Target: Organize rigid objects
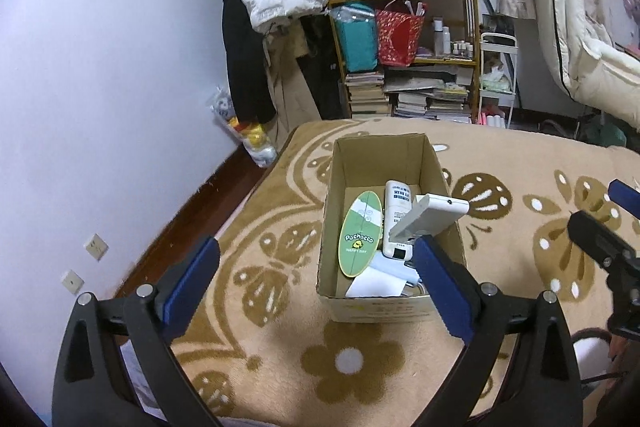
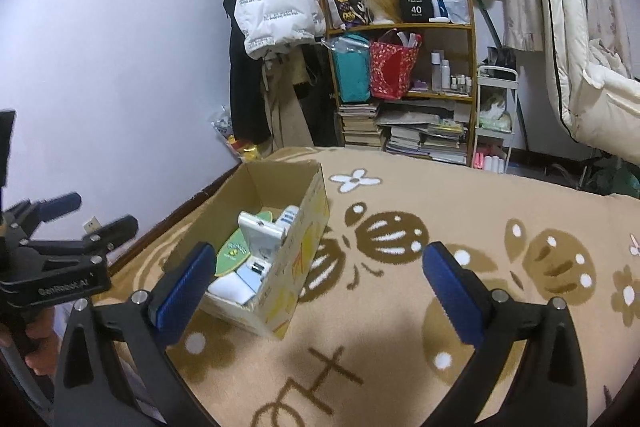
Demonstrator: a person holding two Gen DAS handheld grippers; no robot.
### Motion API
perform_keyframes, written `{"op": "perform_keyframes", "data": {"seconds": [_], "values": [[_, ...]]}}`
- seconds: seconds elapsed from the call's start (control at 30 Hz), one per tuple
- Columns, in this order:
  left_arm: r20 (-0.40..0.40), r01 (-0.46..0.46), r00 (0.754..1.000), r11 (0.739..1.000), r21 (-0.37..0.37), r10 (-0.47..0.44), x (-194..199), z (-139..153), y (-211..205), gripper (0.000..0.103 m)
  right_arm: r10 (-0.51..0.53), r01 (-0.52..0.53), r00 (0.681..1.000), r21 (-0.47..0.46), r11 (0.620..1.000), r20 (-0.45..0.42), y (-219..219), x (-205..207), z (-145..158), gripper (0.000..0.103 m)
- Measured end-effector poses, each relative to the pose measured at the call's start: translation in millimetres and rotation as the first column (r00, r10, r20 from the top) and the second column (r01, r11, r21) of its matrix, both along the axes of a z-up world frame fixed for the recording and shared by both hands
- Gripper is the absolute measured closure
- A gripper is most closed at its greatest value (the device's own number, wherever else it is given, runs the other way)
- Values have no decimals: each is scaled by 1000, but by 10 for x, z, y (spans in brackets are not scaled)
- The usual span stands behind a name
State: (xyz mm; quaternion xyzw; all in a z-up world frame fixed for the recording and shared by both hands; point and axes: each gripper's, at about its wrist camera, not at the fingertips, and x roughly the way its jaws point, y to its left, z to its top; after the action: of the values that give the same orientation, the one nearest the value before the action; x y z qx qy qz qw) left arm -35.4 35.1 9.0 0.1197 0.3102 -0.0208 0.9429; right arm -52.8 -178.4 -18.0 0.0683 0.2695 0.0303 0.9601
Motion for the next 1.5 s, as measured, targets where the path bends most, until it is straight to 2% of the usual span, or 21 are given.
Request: {"op": "perform_keyframes", "data": {"seconds": [0.13, 0.4, 1.5], "values": [[-2, -2, 1000, 1000, 6, 2, -38, -19, -14, 6, -6, 6, 1000, -34, 999, -15, 19, -14, -67, 0], [-23, -10, 1000, 999, 36, 11, -30, -115, -46, 6, -12, 11, 1000, -27, 1000, -29, -4, -22, -99, 0], [-42, -21, 999, 998, 58, 24, 5, -163, -54, 6, -29, 28, 999, -14, 999, -45, -88, 14, -112, 0]]}}
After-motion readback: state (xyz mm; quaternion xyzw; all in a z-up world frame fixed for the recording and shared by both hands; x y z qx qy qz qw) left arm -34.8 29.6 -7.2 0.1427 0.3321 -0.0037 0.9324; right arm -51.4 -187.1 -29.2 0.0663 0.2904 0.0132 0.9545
